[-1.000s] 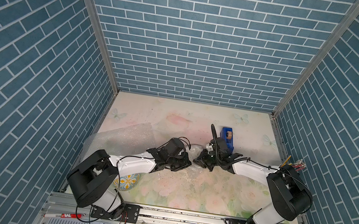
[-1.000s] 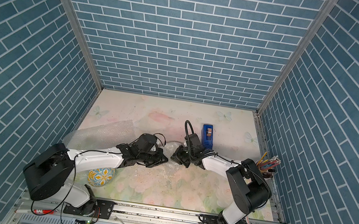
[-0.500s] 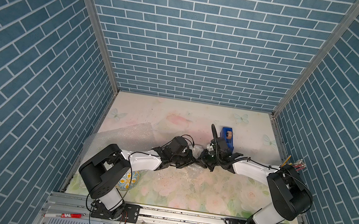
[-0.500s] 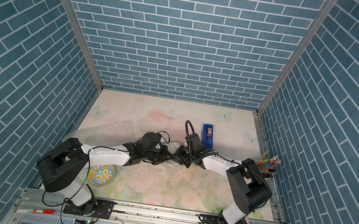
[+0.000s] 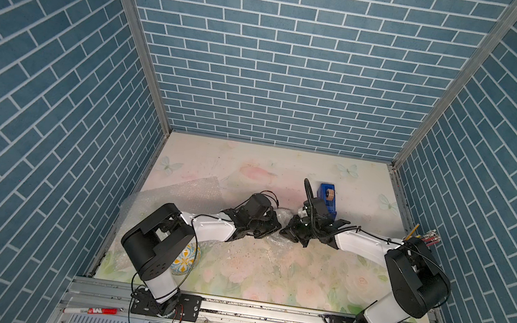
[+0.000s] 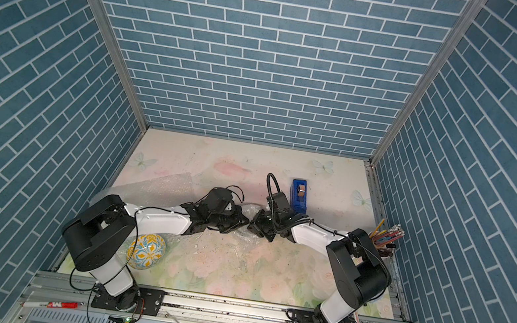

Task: Wrap bowls in bubble wrap
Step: Stick the tape on the bubble wrap.

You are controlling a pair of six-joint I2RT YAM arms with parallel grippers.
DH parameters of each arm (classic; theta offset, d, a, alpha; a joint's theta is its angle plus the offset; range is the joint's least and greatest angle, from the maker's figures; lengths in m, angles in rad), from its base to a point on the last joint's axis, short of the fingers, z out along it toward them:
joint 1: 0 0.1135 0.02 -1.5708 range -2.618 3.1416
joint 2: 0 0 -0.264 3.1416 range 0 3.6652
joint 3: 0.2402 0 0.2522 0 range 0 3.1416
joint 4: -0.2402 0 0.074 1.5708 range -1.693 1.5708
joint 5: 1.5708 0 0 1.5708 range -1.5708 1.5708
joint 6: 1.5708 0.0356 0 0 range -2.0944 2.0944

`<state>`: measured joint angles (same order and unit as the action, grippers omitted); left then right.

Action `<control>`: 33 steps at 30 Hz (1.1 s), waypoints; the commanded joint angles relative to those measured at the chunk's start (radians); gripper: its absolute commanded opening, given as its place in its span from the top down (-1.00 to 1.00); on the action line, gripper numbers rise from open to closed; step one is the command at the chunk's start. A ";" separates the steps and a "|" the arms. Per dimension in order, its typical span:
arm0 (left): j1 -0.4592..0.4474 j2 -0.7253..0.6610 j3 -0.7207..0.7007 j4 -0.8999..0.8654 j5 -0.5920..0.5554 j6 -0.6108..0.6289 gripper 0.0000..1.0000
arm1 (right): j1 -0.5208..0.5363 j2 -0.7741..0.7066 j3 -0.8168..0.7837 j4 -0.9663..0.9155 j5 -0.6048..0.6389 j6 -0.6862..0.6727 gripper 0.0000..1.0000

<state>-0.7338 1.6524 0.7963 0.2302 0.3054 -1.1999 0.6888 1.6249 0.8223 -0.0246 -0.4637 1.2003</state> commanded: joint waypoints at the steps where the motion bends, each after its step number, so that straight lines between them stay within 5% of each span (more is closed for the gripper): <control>1: 0.026 0.016 0.009 -0.042 -0.058 0.007 0.88 | 0.000 -0.018 0.023 -0.032 0.017 0.008 1.00; 13: 0.028 0.160 0.068 -0.027 -0.026 0.004 0.89 | 0.002 -0.038 0.043 -0.071 0.044 -0.038 1.00; 19: 0.028 0.182 0.080 -0.149 -0.063 0.017 0.98 | 0.002 -0.139 0.109 -0.224 0.165 -0.158 0.02; 24: 0.028 0.201 0.084 -0.158 -0.057 0.023 1.00 | 0.002 -0.178 0.131 -0.299 0.211 -0.203 -0.32; 29: 0.027 0.197 0.078 -0.124 -0.031 0.018 0.99 | 0.017 -0.253 0.137 -0.355 0.287 -0.252 -0.28; 33: 0.024 0.160 0.082 -0.047 0.014 0.004 0.91 | 0.044 -0.201 0.157 -0.324 0.228 -0.258 0.29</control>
<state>-0.7074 1.8008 0.8982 0.2073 0.2928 -1.1938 0.7109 1.3998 0.9543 -0.3264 -0.2390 0.9730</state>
